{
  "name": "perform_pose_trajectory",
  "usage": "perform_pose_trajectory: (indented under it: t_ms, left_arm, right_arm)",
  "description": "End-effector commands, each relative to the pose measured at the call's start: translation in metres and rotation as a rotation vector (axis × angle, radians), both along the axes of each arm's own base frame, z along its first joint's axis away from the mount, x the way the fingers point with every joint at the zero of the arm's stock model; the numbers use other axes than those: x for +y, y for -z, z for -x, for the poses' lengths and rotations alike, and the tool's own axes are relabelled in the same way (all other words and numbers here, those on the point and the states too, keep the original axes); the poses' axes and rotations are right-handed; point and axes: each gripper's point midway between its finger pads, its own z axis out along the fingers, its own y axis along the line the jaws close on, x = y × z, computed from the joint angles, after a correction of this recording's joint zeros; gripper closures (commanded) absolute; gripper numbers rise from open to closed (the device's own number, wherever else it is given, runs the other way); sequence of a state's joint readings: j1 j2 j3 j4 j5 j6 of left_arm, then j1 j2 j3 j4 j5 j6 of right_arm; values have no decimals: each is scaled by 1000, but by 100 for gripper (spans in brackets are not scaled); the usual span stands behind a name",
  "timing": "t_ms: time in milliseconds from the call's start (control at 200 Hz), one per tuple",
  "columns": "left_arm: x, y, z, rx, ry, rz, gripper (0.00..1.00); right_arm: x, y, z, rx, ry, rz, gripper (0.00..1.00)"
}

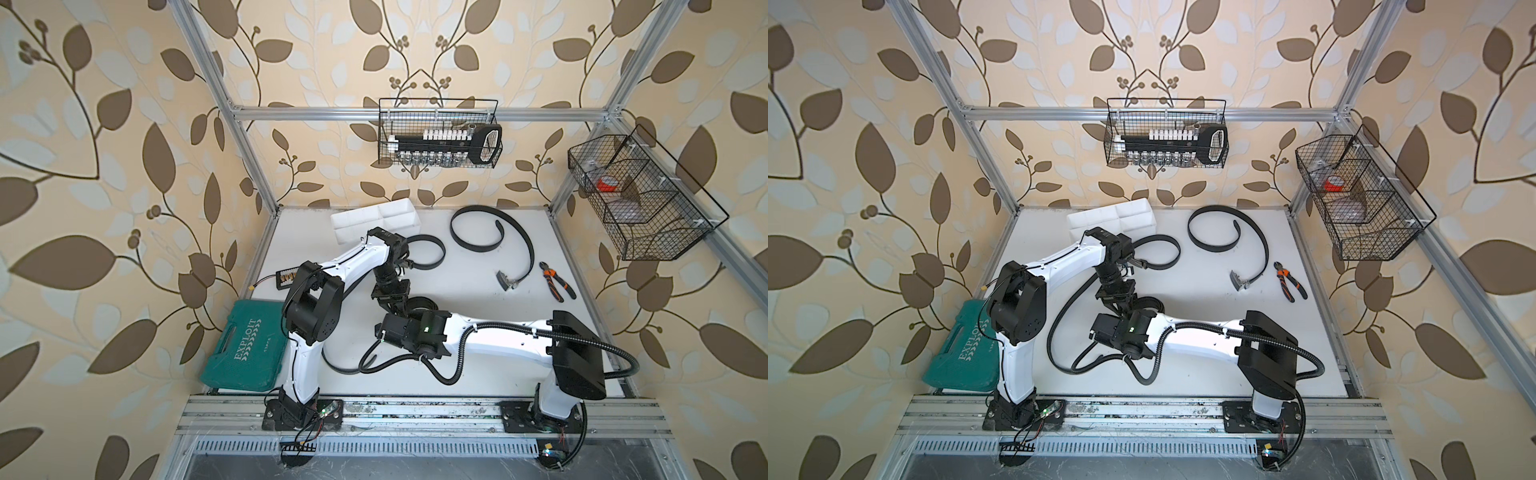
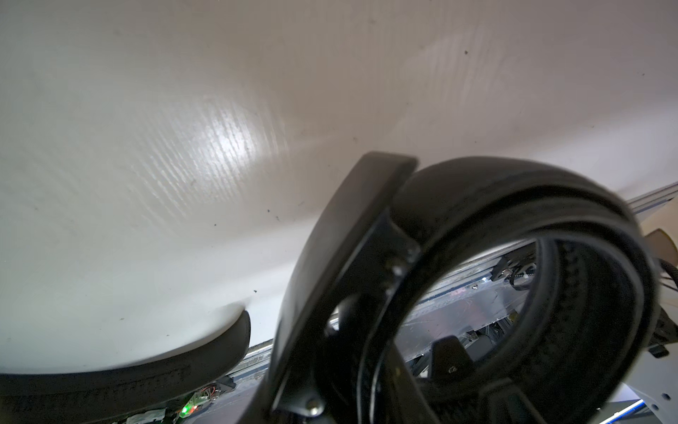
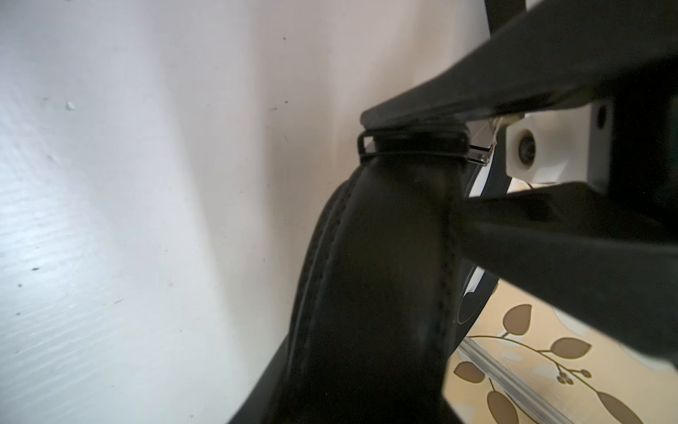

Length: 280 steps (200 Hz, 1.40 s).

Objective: Place the belts into the storage roll
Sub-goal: Pick up the belt from the center of the board.

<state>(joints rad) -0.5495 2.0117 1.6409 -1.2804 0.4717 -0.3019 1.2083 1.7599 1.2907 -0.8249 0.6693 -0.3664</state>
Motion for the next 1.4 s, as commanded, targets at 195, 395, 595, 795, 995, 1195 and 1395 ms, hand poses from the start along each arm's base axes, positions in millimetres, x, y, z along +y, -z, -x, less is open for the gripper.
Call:
perform_pose_trajectory:
  t_ms: [195, 395, 595, 795, 995, 1195, 1395]
  left_arm:
    - [-7, -28, 7, 3, 39, 62, 100]
    - [-10, -33, 8, 9, 44, 84, 100]
    - [-8, -35, 11, 15, 56, 86, 88]
    - [-17, -53, 1, -45, 26, 146, 68]
    - [-27, -83, -20, -121, -53, 258, 39]
    - [-19, -116, -54, -209, -223, 417, 14]
    - [45, -144, -99, -359, -547, 554, 1]
  right_arm:
    - [-1, -11, -10, -13, 56, -23, 88]
    - [-5, -21, -21, -110, 83, -24, 92]
    - [-3, -36, -23, -136, 79, -72, 92]
    - [-2, -32, -17, -99, 78, -81, 93]
    - [-4, -36, -12, -78, 98, -143, 94]
    - [-10, -40, -6, -65, 113, -196, 95]
    - [-12, -41, -1, -33, 122, -243, 95]
